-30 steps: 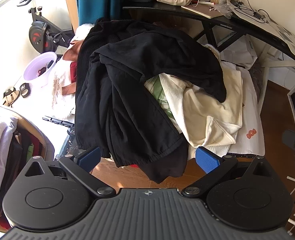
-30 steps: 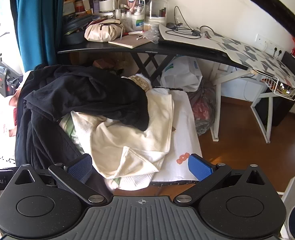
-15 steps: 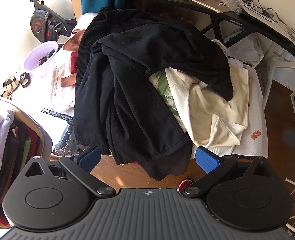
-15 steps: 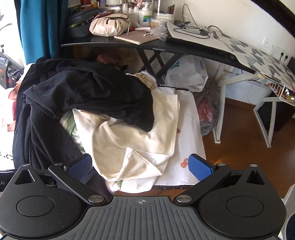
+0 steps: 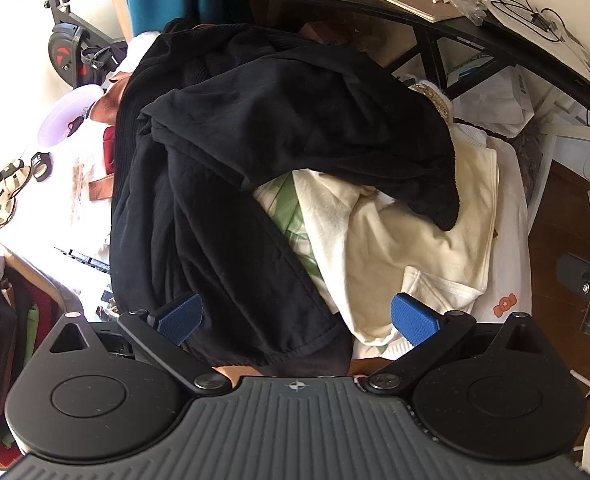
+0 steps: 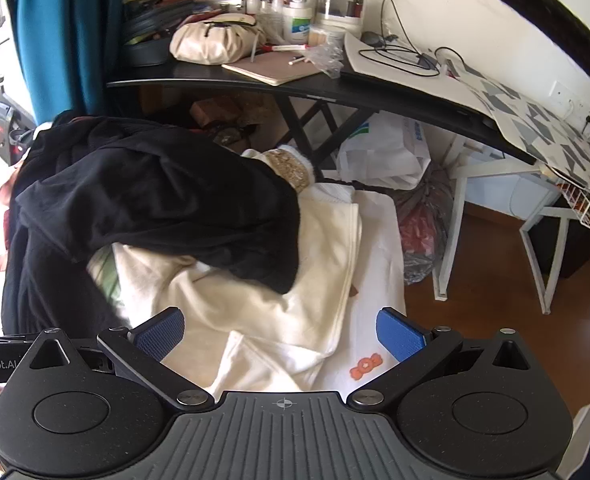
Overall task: Fold clothes
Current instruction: 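Move both tools down toward the black garment on the pile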
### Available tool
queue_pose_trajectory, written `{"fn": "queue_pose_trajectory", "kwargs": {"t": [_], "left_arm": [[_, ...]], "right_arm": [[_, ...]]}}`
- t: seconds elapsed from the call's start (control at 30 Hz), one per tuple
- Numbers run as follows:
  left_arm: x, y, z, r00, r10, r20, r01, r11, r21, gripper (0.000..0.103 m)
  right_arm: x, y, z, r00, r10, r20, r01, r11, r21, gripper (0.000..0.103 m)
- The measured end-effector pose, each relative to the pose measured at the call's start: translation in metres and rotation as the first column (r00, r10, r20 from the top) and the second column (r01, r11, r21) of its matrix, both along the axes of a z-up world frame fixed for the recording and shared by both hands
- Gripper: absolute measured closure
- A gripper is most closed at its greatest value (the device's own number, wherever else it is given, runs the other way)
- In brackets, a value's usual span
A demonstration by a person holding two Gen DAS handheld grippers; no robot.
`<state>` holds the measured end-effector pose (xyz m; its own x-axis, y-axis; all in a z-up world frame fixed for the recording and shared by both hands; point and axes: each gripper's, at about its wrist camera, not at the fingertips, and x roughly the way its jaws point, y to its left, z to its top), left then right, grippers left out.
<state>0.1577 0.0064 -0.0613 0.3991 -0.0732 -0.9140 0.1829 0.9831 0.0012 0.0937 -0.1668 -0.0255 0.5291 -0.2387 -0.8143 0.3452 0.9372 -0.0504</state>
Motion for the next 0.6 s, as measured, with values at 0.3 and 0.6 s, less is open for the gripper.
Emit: {"fn": "queue_pose_trajectory", "kwargs": {"t": [0.3, 0.6], "left_arm": [[0.038, -0.073, -0.004, 0.998, -0.063, -0.015, 0.063, 0.998, 0.024, 0.0], [0.069, -0.128, -0.011, 0.991, -0.127, -0.036, 0.128, 0.991, 0.023, 0.0]], "right_arm": [[0.027, -0.077, -0.01, 0.998, -0.056, -0.012, 0.056, 0.998, 0.029, 0.001], [0.047, -0.13, -0.019, 0.995, -0.101, -0.021, 0.101, 0.994, 0.033, 0.001]]}}
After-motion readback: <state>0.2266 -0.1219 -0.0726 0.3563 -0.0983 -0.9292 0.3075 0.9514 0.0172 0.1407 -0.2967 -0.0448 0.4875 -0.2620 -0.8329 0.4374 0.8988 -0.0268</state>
